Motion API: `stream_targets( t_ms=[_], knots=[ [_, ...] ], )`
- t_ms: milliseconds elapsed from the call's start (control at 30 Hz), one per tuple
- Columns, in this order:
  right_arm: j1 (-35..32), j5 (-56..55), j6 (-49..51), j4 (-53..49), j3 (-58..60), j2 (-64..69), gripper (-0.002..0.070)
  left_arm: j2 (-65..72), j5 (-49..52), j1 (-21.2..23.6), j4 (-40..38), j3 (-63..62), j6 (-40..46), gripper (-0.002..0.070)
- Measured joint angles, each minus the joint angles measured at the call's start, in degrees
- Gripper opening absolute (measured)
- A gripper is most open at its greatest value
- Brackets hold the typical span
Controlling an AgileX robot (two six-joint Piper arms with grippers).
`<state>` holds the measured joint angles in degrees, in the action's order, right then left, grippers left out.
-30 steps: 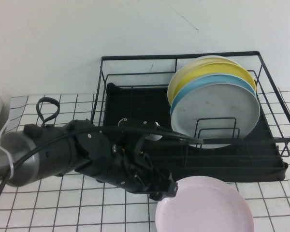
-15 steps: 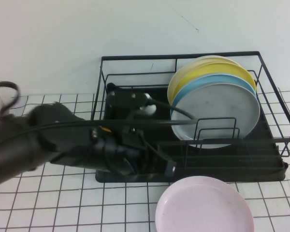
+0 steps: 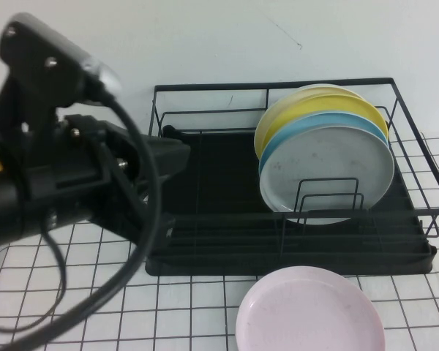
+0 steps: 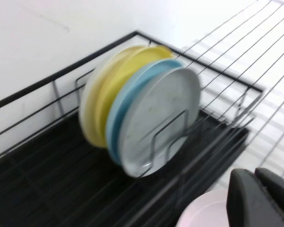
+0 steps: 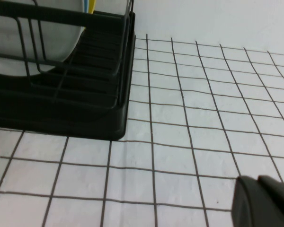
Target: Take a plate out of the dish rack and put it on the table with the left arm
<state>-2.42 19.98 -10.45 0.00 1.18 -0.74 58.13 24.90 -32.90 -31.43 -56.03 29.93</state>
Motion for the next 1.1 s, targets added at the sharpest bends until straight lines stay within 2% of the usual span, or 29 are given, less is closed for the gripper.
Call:
stream_targets(
  t_ms=[233,433,567,667,833,1100],
  knots=[
    [0.0,0.0,0.0,0.0,0.0,0.0,-0.0003,-1.08,0.67,0.0,-5.37,0.0,0.0,-0.0002],
    [0.0,0.0,0.0,0.0,0.0,0.0,-0.0003,-1.18,1.15,0.24,-2.44,0.28,0.74,-0.0002],
    [0.0,0.0,0.0,0.0,0.0,0.0,-0.0003,-6.85,0.86,2.07,-2.55,1.3,0.83,-0.0002],
    [0.0,0.0,0.0,0.0,0.0,0.0,-0.0003,-13.43,1.38,5.12,-1.85,2.9,2.11,-0.0002],
    [0.0,0.0,0.0,0.0,0.0,0.0,-0.0003,-27.36,1.0,12.86,0.63,8.36,3.84,-0.0002],
    [0.0,0.0,0.0,0.0,0.0,0.0,-0.0003,-48.2,-0.76,25.71,2.42,27.84,6.45,-0.0002]
  ],
)
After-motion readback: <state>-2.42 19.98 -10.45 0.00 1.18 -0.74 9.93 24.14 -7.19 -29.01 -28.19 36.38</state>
